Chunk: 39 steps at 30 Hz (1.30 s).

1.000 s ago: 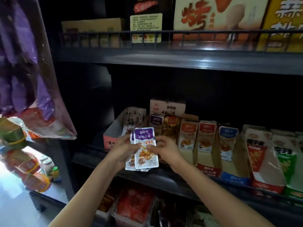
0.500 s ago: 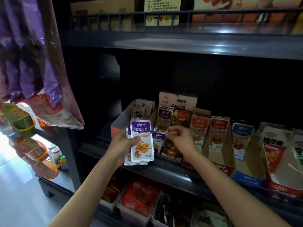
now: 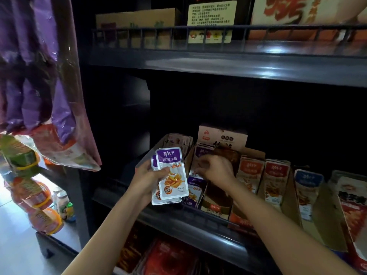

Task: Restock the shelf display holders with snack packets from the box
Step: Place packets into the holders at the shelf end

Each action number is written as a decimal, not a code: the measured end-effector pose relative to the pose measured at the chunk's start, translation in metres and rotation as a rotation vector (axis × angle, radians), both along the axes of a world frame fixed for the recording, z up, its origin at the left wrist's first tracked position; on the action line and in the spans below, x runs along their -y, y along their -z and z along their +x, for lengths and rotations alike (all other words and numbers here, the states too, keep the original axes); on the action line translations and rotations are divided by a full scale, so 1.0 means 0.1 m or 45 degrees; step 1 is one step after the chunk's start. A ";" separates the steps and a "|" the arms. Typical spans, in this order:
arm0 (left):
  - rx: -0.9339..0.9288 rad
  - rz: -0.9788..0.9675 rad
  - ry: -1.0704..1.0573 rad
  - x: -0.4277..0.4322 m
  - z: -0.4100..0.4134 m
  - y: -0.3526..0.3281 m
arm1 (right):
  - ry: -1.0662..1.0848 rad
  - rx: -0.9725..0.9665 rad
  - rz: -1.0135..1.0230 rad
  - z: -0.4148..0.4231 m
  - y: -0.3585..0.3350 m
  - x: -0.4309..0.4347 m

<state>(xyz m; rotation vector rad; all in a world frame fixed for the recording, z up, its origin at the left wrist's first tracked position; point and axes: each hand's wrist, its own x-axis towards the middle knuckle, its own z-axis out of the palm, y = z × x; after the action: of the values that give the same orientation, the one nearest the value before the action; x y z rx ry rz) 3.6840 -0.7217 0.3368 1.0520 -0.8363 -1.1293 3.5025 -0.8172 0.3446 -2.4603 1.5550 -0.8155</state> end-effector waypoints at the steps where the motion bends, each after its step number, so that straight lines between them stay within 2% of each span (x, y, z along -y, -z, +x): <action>1: -0.013 -0.008 0.002 0.01 0.01 0.01 | -0.060 0.121 0.117 0.01 -0.01 0.02; 3: -0.047 -0.014 0.000 0.04 0.02 0.02 | -0.168 0.223 0.335 0.01 -0.02 0.05; 8: -0.023 -0.006 -0.016 0.10 0.05 0.08 | -0.169 -0.294 0.351 0.10 -0.13 0.09; 15: -0.036 -0.016 0.014 0.15 0.11 0.18 | -0.021 -0.716 0.552 0.32 -0.12 0.21; 19: -0.044 -0.036 0.027 0.16 0.13 0.20 | 0.028 -1.047 0.471 0.45 -0.03 0.26; 21: -0.062 -0.045 0.039 0.16 0.13 0.21 | 0.047 -1.123 0.401 0.49 -0.02 0.24; 25: -0.107 -0.049 0.044 0.15 0.15 0.24 | 0.042 -1.015 0.332 0.43 0.01 0.21; 30: -0.135 -0.027 0.022 0.12 0.13 0.22 | 0.026 -0.377 0.431 0.17 -0.06 0.15; 33: -0.134 -0.035 0.010 0.09 0.11 0.21 | -0.018 -0.113 0.451 0.11 -0.21 0.12; 35: -0.124 -0.051 0.006 0.08 0.10 0.19 | 0.018 -0.060 0.389 0.04 -0.31 0.12; 39: -0.114 -0.091 -0.012 0.09 0.06 0.13 | 0.102 -0.093 0.087 -0.09 -0.42 0.23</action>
<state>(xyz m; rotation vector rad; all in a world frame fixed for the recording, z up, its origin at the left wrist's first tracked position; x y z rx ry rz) 3.6901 -0.7311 0.3242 0.9383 -0.7945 -1.1225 3.4938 -0.8400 0.3870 -2.4201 1.6865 -0.6789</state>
